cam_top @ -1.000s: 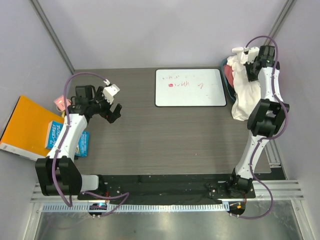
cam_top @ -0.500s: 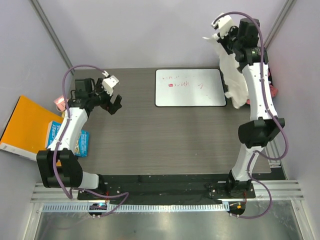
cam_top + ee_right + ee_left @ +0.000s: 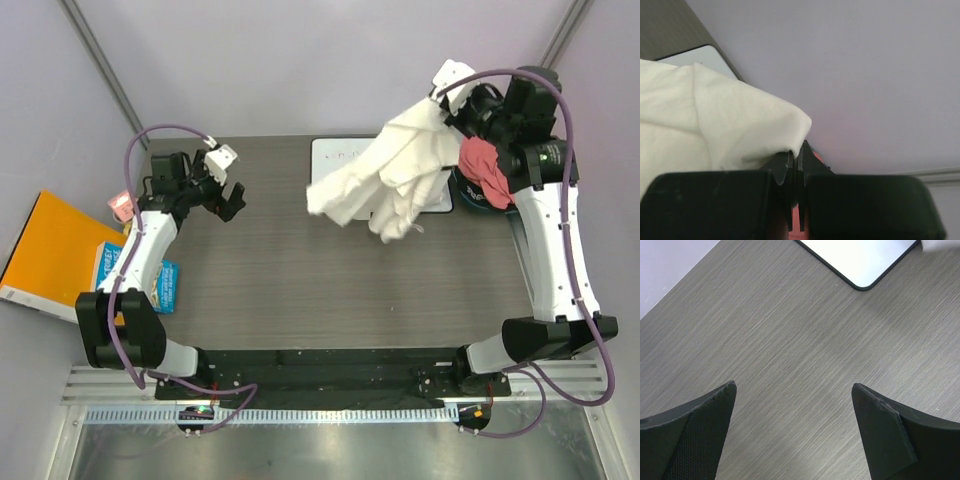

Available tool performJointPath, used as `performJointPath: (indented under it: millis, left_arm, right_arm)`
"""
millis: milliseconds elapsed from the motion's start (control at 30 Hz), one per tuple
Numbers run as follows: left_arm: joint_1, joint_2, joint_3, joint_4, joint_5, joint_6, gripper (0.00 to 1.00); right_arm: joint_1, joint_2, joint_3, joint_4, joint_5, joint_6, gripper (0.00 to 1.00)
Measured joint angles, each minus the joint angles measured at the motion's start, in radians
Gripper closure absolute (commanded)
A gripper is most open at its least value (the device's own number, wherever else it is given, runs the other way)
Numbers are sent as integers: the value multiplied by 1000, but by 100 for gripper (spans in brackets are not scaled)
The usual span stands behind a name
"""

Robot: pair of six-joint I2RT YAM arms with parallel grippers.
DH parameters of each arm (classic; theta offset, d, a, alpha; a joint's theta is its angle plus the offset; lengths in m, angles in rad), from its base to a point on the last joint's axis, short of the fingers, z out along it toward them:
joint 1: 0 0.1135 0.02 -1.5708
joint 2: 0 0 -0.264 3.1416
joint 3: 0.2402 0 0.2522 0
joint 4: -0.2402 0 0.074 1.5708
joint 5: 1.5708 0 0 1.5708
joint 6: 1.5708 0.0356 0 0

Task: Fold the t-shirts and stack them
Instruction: Move the tshirt to the center of the board

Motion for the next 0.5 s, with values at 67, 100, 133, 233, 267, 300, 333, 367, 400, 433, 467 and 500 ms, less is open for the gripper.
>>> performJointPath:
  millis: [67, 100, 133, 233, 267, 300, 333, 367, 400, 433, 467, 500]
  left_arm:
    - [-1, 11, 3, 5, 8, -1, 2]
    - [-1, 18, 6, 6, 13, -1, 2]
    - [-1, 24, 10, 6, 16, -2, 1]
    - [-7, 47, 26, 6, 28, -1, 0]
    - [-10, 52, 31, 6, 30, 0, 0]
    - [-16, 58, 36, 6, 34, 2, 0]
    - [-23, 64, 42, 6, 41, 5, 0]
    - [-32, 71, 48, 5, 50, 15, 0]
    - [-44, 77, 53, 2, 60, 27, 0]
    - [-56, 84, 58, -7, 68, 47, 0]
    - [-71, 91, 62, -18, 76, 62, 0]
    - [-93, 100, 66, -31, 80, 89, 0]
  right_arm:
    - [2, -6, -63, -18, -10, -15, 87]
    - [2, -6, -99, -38, -10, -32, 59]
    - [1, -3, -142, -66, -2, -49, 47]
    - [2, 24, -270, -159, 62, -113, 16]
    - [2, 37, -299, -189, 89, -122, 13]
    - [1, 58, -331, -219, 120, -144, 8]
    - [1, 82, -359, -245, 148, -158, 4]
    - [1, 106, -377, -270, 172, -167, 3]
    - [1, 128, -387, -291, 188, -173, 1]
    - [1, 144, -390, -305, 201, -176, 1]
    - [1, 153, -390, -314, 208, -177, 1]
    - [0, 154, -389, -319, 211, -177, 1]
